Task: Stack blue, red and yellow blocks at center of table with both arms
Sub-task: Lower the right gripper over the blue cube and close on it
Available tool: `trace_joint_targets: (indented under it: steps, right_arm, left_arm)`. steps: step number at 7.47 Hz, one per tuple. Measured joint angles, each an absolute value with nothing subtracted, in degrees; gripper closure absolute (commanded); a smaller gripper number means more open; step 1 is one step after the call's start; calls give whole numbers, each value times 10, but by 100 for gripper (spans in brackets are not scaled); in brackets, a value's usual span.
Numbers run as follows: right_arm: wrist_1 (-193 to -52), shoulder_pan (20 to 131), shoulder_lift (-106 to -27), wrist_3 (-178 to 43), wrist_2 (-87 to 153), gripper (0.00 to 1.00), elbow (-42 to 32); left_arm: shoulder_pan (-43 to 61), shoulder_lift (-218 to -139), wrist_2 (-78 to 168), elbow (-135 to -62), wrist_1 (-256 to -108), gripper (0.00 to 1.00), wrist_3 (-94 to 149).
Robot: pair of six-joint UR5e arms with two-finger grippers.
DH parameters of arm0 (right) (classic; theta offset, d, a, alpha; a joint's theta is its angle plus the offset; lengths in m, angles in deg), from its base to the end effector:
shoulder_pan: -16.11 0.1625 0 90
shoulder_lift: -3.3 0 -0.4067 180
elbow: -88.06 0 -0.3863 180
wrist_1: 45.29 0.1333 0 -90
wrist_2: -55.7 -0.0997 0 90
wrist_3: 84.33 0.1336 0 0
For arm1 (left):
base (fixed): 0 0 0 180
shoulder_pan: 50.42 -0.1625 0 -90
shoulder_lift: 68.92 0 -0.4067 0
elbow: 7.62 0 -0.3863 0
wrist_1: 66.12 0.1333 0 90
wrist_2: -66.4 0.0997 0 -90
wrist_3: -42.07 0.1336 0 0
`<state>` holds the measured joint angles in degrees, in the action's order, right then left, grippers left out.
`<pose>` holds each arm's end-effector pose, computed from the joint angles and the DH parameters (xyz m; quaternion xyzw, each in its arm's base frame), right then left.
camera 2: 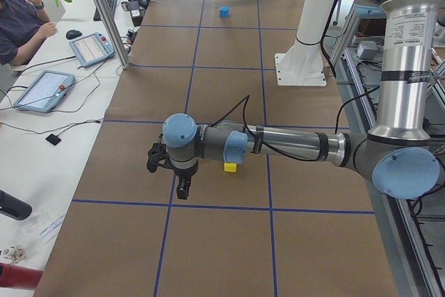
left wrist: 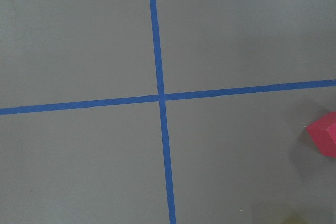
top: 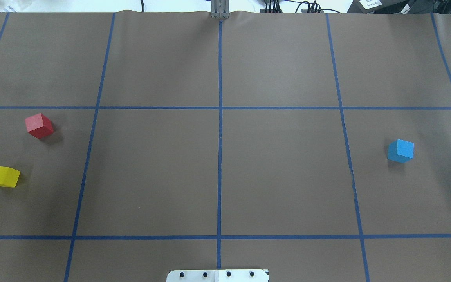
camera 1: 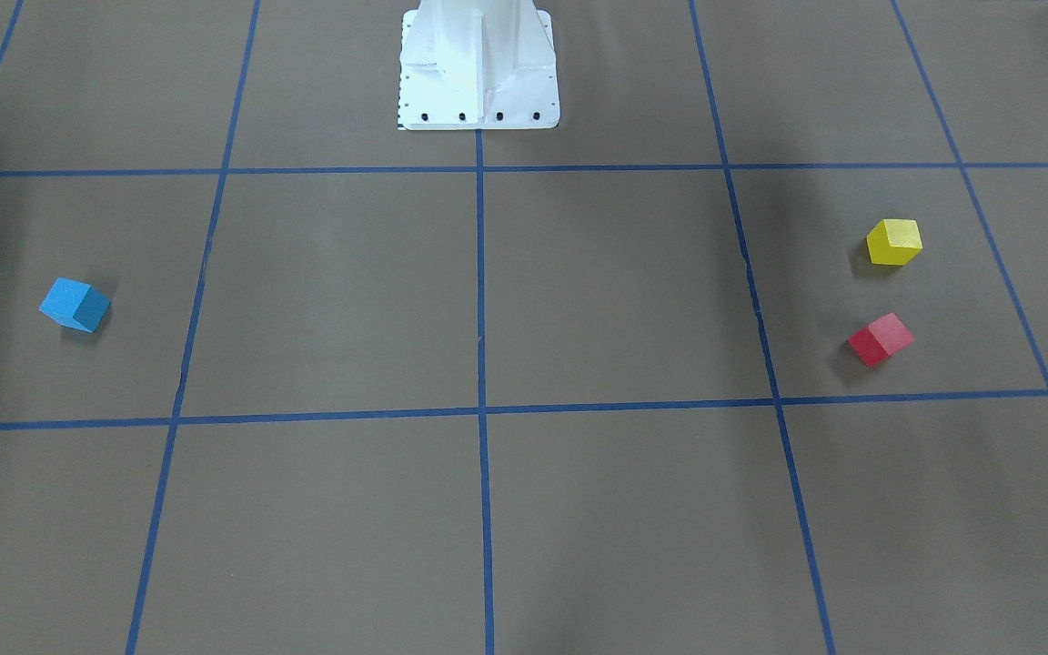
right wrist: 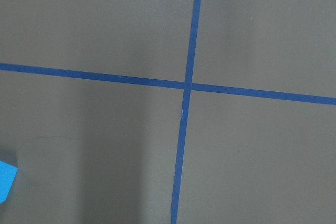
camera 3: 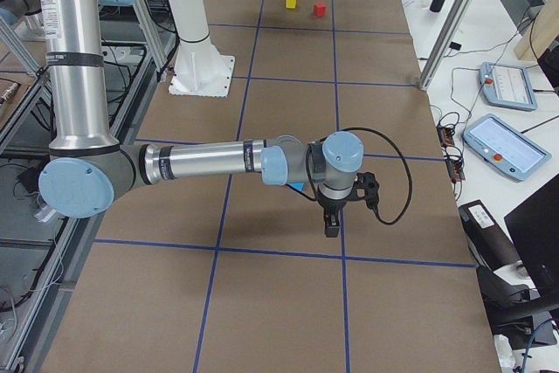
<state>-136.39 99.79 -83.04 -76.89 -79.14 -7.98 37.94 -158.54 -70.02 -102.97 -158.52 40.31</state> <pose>-0.0183 -0.5206 0.5820 0.0233 -0.3859 -0.0196 0.9220 -0.0224 -0.4937 0.6143 0.0474 0.3949 0.0244 0.9172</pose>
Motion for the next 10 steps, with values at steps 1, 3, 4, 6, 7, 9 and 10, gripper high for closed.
trace_joint_targets:
  steps: [1,3,4,6,7,9,10]
  right_arm:
    - [-1364,945,-811,-689,-789,0,-103]
    - [-1357,814,-779,-500,-733,0,-137]
    - [-1341,763,-774,-431,-708,0,-142]
    - [-1304,717,-781,-356,-690,0,-143]
    - [-1295,711,-793,-353,-689,0,-144]
    - [-1265,710,-834,-384,-692,0,-146]
    - [-1241,710,-853,-391,-694,0,-143]
  left_arm:
    - [379,-1585,-701,-1028,-1585,0,402]
    - [379,-1585,-702,-1026,-1586,0,401]
    - [379,-1585,-702,-1023,-1587,0,401]
    - [379,-1585,-703,-1020,-1590,0,400]
    - [379,-1585,-703,-1019,-1590,0,400]
    - [379,-1585,-703,-1019,-1591,0,400]
    - [379,-1586,-703,-1018,-1591,0,399]
